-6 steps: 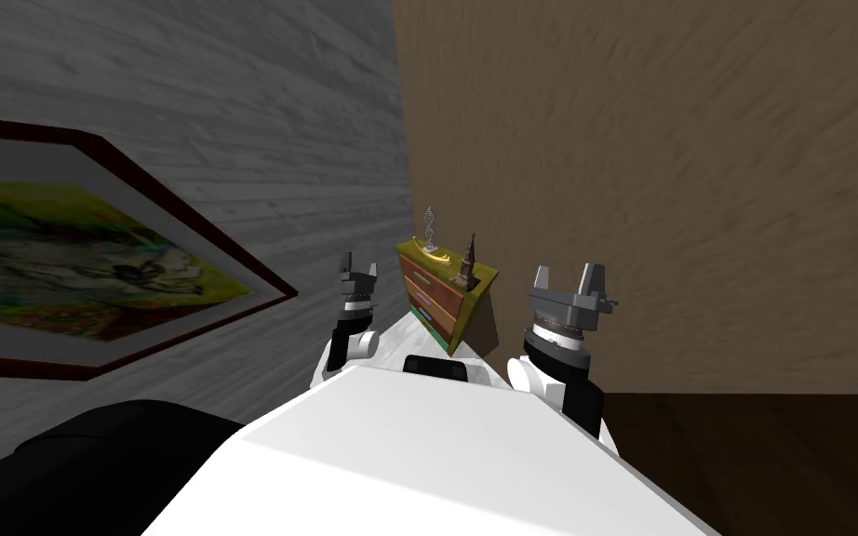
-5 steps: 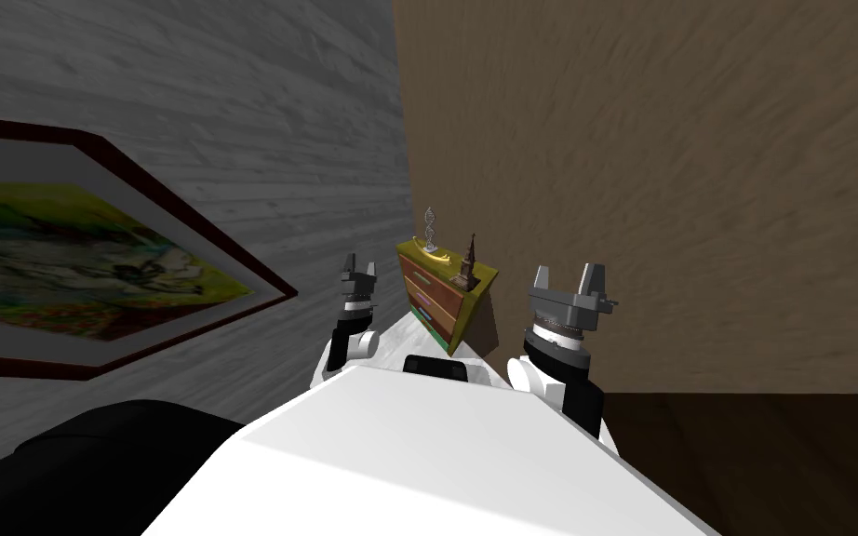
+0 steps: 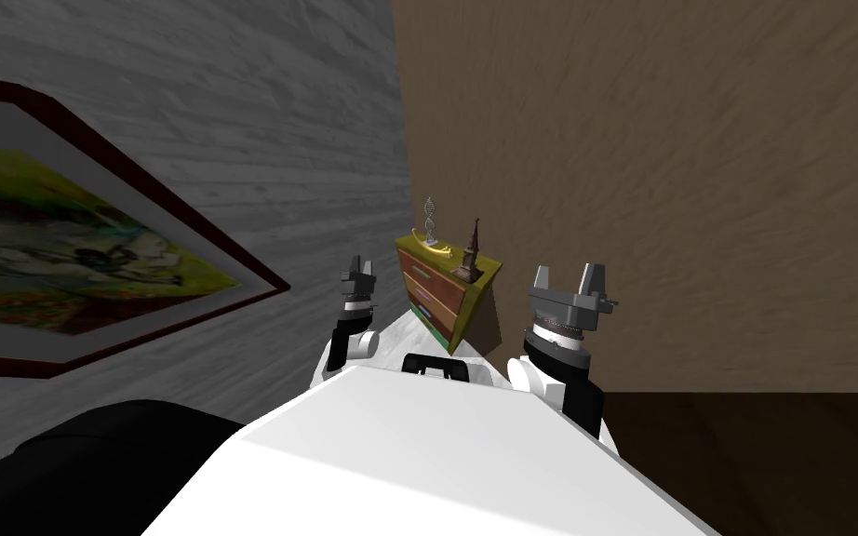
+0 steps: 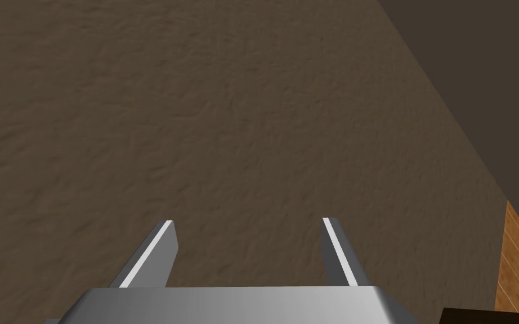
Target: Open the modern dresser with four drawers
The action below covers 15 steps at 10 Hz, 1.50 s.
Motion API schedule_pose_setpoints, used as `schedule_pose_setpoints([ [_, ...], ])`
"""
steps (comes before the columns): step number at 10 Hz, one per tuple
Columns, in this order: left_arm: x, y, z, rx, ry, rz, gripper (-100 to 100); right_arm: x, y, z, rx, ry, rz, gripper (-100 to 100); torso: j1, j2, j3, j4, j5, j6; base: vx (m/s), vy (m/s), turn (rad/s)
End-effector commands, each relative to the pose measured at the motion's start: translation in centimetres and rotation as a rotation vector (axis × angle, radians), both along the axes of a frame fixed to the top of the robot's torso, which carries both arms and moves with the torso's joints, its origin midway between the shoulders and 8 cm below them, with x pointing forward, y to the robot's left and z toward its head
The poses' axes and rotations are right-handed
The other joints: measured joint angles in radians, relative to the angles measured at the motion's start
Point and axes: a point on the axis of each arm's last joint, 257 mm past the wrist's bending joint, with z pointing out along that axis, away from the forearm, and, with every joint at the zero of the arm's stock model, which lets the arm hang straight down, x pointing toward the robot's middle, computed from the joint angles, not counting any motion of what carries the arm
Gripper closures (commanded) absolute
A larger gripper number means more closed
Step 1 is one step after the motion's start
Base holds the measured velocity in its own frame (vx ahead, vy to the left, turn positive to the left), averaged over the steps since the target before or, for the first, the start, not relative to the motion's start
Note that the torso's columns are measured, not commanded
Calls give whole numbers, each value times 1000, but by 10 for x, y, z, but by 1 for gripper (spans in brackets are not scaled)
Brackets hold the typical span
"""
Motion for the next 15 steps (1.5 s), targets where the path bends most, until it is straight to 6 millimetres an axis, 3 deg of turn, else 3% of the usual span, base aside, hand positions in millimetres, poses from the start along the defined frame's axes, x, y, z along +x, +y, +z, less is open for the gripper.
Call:
schedule_pose_setpoints([
  [1, 0, 0, 0, 0, 0, 0, 0, 0, 0, 0, 0, 0, 0, 0, 0, 74, -147, 74, 0, 0, 0, 0, 0],
  [3, 0, 0, 0, 0, 0, 0, 0, 0, 0, 0, 0, 0, 0, 0, 0, 222, -443, 221, 0, 0, 0, 0, 0],
  [4, 2, -4, -1, 25, 10, -16, -100, 0, 0, 0, 0, 0, 0, 0, 0, 295, -590, 295, 0, 0, 7, 3, -27],
  [6, 6, -10, -3, 59, 30, -43, -100, 0, 0, 0, 0, 1, 0, 0, 1, 338, -679, 338, 0, 0, 4, 9, -49],
  [15, 32, -39, -21, 130, 175, -158, -100, 0, 0, 0, 0, 1, 0, 0, 0, 342, -684, 342, 0, 0, 13, 24, -100],
])
